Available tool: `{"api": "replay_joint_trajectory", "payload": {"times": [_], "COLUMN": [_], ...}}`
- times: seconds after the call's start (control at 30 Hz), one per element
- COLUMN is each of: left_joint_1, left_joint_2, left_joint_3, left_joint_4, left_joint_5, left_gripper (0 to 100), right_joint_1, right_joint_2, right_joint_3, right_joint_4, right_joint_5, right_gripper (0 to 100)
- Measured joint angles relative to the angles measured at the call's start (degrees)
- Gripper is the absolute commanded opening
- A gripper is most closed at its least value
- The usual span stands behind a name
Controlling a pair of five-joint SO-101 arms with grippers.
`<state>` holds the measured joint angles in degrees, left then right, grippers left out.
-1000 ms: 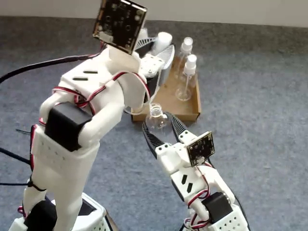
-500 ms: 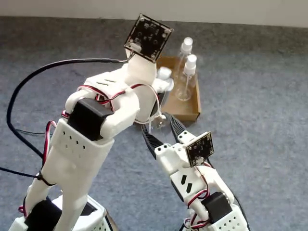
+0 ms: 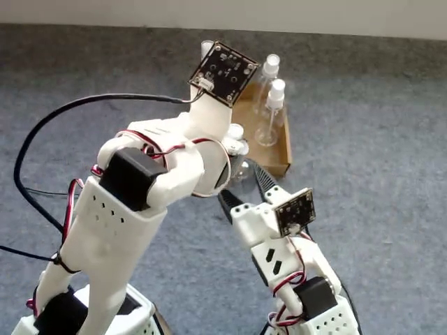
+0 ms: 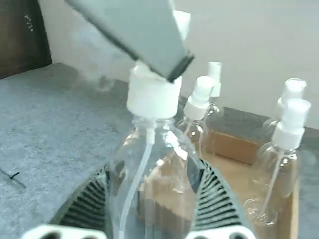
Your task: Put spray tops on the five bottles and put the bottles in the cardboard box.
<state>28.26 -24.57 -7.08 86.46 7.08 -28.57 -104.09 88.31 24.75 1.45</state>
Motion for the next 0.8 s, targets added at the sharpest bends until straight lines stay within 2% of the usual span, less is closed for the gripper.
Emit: {"api": "replay_joint_trajectory", "payload": {"times": [0.23,0.63,0.8], "left_joint_1": [-0.53,0.79,-4.75], "left_joint_2": [0.09,-2.64,-6.51], "left_joint_3": [1.05,3.25,3.25], "left_joint_4": [1.41,1.41,-2.73], "left_joint_5": [-0.18,-0.26,-0.26], "left_gripper": [1,1,1], "right_joint_1": [4.04,3.96,3.96], "right_joint_2": [-0.18,-0.18,-0.18], "right_joint_3": [-0.18,-0.18,-0.35], "right_joint_4": [-2.73,-2.73,-4.04], "right_joint_5": [-0.18,-0.18,-0.18], "right_gripper": [0.4,0.4,0.4]}}
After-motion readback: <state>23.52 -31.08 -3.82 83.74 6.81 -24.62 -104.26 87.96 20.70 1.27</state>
